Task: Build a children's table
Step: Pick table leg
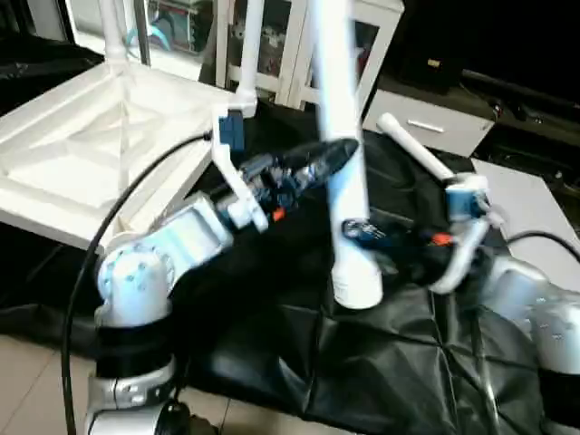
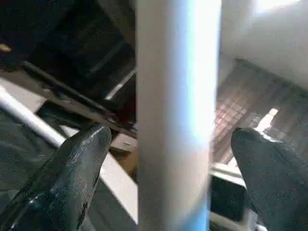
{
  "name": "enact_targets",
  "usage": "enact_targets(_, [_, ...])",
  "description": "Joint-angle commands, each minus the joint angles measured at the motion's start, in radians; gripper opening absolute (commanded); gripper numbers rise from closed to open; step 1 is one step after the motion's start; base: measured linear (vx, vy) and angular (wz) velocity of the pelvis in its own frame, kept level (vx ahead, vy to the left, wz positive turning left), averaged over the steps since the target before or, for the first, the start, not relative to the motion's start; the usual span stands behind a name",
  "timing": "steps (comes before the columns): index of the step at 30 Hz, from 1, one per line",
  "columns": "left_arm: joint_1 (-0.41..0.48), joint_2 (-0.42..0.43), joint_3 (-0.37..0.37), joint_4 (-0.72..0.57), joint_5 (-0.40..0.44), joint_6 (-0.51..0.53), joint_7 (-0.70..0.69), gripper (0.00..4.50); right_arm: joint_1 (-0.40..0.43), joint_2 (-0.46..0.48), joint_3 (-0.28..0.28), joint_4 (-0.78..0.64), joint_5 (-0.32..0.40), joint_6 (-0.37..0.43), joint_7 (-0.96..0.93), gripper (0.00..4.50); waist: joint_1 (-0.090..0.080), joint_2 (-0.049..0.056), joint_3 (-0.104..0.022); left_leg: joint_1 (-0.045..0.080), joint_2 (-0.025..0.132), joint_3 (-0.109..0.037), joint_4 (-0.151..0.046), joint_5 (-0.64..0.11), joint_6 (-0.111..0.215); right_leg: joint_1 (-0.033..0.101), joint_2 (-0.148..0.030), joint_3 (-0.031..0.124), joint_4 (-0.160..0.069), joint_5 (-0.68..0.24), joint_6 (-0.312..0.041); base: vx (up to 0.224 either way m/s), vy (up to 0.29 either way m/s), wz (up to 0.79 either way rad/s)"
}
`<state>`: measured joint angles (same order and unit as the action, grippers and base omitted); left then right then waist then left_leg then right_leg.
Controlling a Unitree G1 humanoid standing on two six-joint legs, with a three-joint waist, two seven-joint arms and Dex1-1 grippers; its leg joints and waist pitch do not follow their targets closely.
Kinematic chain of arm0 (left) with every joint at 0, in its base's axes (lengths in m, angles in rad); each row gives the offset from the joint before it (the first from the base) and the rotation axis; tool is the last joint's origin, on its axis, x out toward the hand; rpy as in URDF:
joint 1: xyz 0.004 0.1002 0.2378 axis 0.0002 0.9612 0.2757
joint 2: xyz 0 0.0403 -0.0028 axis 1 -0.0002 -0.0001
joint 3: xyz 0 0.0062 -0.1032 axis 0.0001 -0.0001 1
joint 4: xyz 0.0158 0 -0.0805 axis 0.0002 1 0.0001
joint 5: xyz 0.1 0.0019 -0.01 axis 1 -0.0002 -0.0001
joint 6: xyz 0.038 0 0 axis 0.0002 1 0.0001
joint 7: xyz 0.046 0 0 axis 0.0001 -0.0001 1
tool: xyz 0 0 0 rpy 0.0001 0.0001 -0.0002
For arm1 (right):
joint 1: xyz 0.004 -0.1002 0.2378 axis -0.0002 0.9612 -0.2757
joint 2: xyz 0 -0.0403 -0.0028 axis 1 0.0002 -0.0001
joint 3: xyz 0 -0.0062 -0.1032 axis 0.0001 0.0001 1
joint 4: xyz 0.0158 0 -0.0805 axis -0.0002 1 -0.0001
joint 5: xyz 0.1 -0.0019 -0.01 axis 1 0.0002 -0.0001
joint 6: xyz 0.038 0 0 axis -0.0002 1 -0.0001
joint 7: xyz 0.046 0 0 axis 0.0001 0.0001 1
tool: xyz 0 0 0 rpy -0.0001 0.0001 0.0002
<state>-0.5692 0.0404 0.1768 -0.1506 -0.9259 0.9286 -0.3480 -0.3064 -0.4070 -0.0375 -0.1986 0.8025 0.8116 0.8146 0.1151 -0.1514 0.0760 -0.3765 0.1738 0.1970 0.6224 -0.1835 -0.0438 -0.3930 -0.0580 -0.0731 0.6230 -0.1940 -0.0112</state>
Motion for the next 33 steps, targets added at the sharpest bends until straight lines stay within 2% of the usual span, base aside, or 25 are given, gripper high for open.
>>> enact_targets(1, [-0.027, -0.022, -0.03, 0.018, 0.037, -0.019, 0.025, 4.5, -0.003, -0.029, 0.056, -0.042, -0.108, -0.074, -0.023, 1.81, 0.001, 0.015, -0.069, 0.02, 0.07, -0.048, -0.085, -0.192, -0.09, 0.033, -0.103, 0.056, -0.1, -0.385, -0.01, 0.0, 0.0, 0.0])
enact_targets(3, [-0.031, -0.028, -0.03, 0.023, 0.042, -0.026, 0.032, 4.5, -0.002, -0.035, 0.081, -0.048, -0.143, -0.093, -0.028, 1.81, 0.001, 0.015, -0.072, 0.02, 0.071, -0.048, -0.084, -0.18, -0.085, 0.034, -0.102, 0.057, -0.091, -0.33, -0.031, 0.0, 0.0, 0.0])
enact_targets(4, [-0.06, -0.05, -0.004, 0.064, 0.08, -0.076, 0.112, 4.5, 0.0, -0.045, 0.148, -0.062, -0.261, -0.188, -0.051, 1.81, 0.001, 0.017, -0.073, 0.019, 0.072, -0.047, -0.084, -0.172, -0.084, 0.034, -0.102, 0.058, -0.088, -0.289, -0.047, 0.0, 0.0, 0.0])
enact_targets(5, [-0.073, -0.055, 0.009, 0.084, 0.103, -0.1, 0.152, 4.5, 0.001, -0.046, 0.176, -0.064, -0.317, -0.235, -0.071, 1.81, 0.001, 0.015, -0.073, 0.02, 0.071, -0.044, -0.082, -0.166, -0.087, 0.033, -0.099, 0.059, -0.088, -0.26, -0.052, 0.0, 0.0, 0.0])
enact_targets(6, [-0.074, -0.055, 0.01, 0.086, 0.105, -0.102, 0.156, 4.5, 0.001, -0.046, 0.179, -0.064, -0.323, -0.24, -0.073, 1.81, 0.002, 0.016, -0.072, 0.02, 0.072, -0.045, -0.082, -0.168, -0.088, 0.033, -0.101, 0.059, -0.086, -0.253, -0.056, 0.0, 0.0, 0.0])
enact_targets(7, [-0.09, -0.06, 0.025, 0.113, 0.144, -0.144, 0.213, 4.5, 0.003, -0.041, 0.221, -0.063, -0.416, -0.309, -0.121, 1.81, 0.0, 0.015, -0.071, 0.016, 0.07, -0.045, -0.082, -0.173, -0.084, 0.039, -0.102, 0.059, -0.084, -0.255, -0.058, 0.0, 0.0, 0.0])
enact_targets(8, [-0.091, -0.06, 0.026, 0.114, 0.147, -0.148, 0.216, 4.5, 0.004, -0.04, 0.224, -0.063, -0.422, -0.314, -0.126, 1.81, -0.003, 0.013, -0.07, 0.017, 0.068, -0.044, -0.082, -0.175, -0.082, 0.037, -0.1, 0.059, -0.087, -0.266, -0.051, 0.0, 0.0, 0.0])
enact_targets(9, [-0.099, -0.065, 0.036, 0.129, 0.181, -0.184, 0.257, 4.5, 0.008, -0.024, 0.251, -0.06, -0.493, -0.36, -0.187, 1.81, -0.003, 0.012, -0.072, 0.016, 0.068, -0.045, -0.081, -0.173, -0.081, 0.039, -0.102, 0.059, -0.086, -0.266, -0.051, 0.0, 0.0, 0.0])
enact_targets(15, [-0.109, -0.103, 0.069, 0.158, 0.235, -0.262, 0.34, 4.5, 0.04, 0.035, 0.308, -0.06, -0.663, -0.465, -0.365, 1.8, -0.009, 0.015, -0.073, 0.02, 0.07, -0.044, -0.081, -0.174, -0.075, 0.035, -0.098, 0.06, -0.079, -0.211, -0.067, 0.0, 0.0, 0.0])
enact_targets(16, [-0.111, -0.112, 0.074, 0.162, 0.236, -0.273, 0.355, 4.5, 0.047, 0.04, 0.32, -0.054, -0.709, -0.487, -0.401, 1.8, -0.009, 0.018, -0.071, 0.021, 0.07, -0.044, -0.083, -0.183, -0.079, 0.035, -0.097, 0.06, -0.079, -0.208, -0.067, 0.0, 0.0, 0.0])
enact_targets(17, [-0.114, -0.119, 0.08, 0.167, 0.239, -0.282, 0.373, 4.23, 0.051, 0.043, 0.327, -0.048, -0.759, -0.507, -0.449, 1.8, -0.01, 0.018, -0.07, 0.02, 0.07, -0.044, -0.084, -0.189, -0.083, 0.035, -0.097, 0.061, -0.079, -0.21, -0.067, 0.0, 0.0, 0.0])
enact_targets(19, [-0.123, -0.139, 0.091, 0.18, 0.232, -0.299, 0.397, 4.16, 0.051, 0.055, 0.334, -0.037, -0.841, -0.541, -0.525, 1.8, -0.012, 0.014, -0.069, 0.021, 0.068, -0.043, -0.084, -0.214, -0.091, 0.032, -0.097, 0.062, -0.083, -0.24, -0.056, 0.0, 0.0, 0.0])
enact_targets(20, [-0.124, -0.14, 0.091, 0.18, 0.231, -0.3, 0.398, 4.16, 0.05, 0.054, 0.335, -0.036, -0.846, -0.544, -0.528, 1.8, -0.011, 0.014, -0.069, 0.022, 0.067, -0.043, -0.083, -0.223, -0.091, 0.032, -0.098, 0.061, -0.084, -0.256, -0.049, 0.0, 0.0, 0.0])
enact_targets(22, [-0.13, -0.152, 0.092, 0.184, 0.23, -0.309, 0.401, 3.88, 0.042, 0.044, 0.343, -0.033, -0.916, -0.569, -0.579, 1.8, -0.012, 0.014, -0.069, 0.02, 0.068, -0.044, -0.084, -0.222, -0.092, 0.033, -0.097, 0.062, -0.084, -0.257, -0.04, 0.0, 0.0, 0.0])
enact_targets(23, [-0.133, -0.164, 0.092, 0.185, 0.238, -0.32, 0.408, 3.77, 0.038, 0.035, 0.348, -0.031, -0.981, -0.589, -0.624, 1.8, -0.013, 0.012, -0.069, 0.02, 0.067, -0.044, -0.084, -0.223, -0.091, 0.033, -0.097, 0.062, -0.084, -0.256, -0.037, 0.0, 0.0, 0.0])
enact_targets(26, [-0.131, -0.181, 0.094, 0.186, 0.241, -0.331, 0.421, 3.67, 0.031, 0.024, 0.36, -0.025, -1.04, -0.621, -0.659, 1.8, -0.017, 0.012, -0.069, 0.018, 0.064, -0.043, -0.082, -0.218, -0.082, 0.034, -0.095, 0.063, -0.083, -0.246, -0.031, 0.0, 0.0, 0.0])
enact_targets(27, [-0.13, -0.185, 0.097, 0.186, 0.235, -0.334, 0.426, 3.57, 0.029, 0.023, 0.361, -0.023, -1.063, -0.632, -0.677, 1.8, -0.016, 0.025, -0.07, 0.018, 0.065, -0.044, -0.082, -0.216, -0.084, 0.034, -0.096, 0.063, -0.08, -0.235, -0.035, 0.0, 0.0, 0.0])
enact_targets(29, [-0.132, -0.191, 0.106, 0.191, 0.229, -0.34, 0.438, 3.32, 0.025, 0.022, 0.372, -0.018, -1.119, -0.642, -0.711, 1.8, -0.025, 0.021, -0.071, 0.018, 0.064, -0.044, -0.082, -0.217, -0.079, 0.035, -0.091, 0.062, -0.079, -0.201, -0.045, 0.0, 0.0, 0.0])
enact_targets(30, [-0.132, -0.191, 0.106, 0.191, 0.229, -0.34, 0.438, 3.28, 0.025, 0.022, 0.372, -0.018, -1.12, -0.642, -0.711, 1.8, -0.026, 0.02, -0.071, 0.017, 0.064, -0.044, -0.082, -0.215, -0.078, 0.036, -0.091, 0.062, -0.078, -0.193, -0.048, 0.0, 0.0, 0.0])
enact_targets(32, [-0.137, -0.19, 0.109, 0.197, 0.228, -0.342, 0.438, 3.12, 0.029, 0.024, 0.378, -0.016, -1.143, -0.649, -0.724, 1.8, -0.029, 0.026, -0.07, 0.019, 0.064, -0.043, -0.082, -0.223, -0.072, 0.036, -0.09, 0.063, -0.076, -0.182, -0.058, 0.0, 0.0, 0.0])
enact_targets(33, [-0.139, -0.19, 0.111, 0.2, 0.228, -0.343, 0.438, 3.12, 0.03, 0.024, 0.381, -0.015, -1.155, -0.653, -0.729, 1.8, -0.029, 0.024, -0.071, 0.02, 0.065, -0.043, -0.081, -0.222, -0.072, 0.035, -0.09, 0.063, -0.077, -0.178, -0.06, 0.0, 0.0, 0.0])
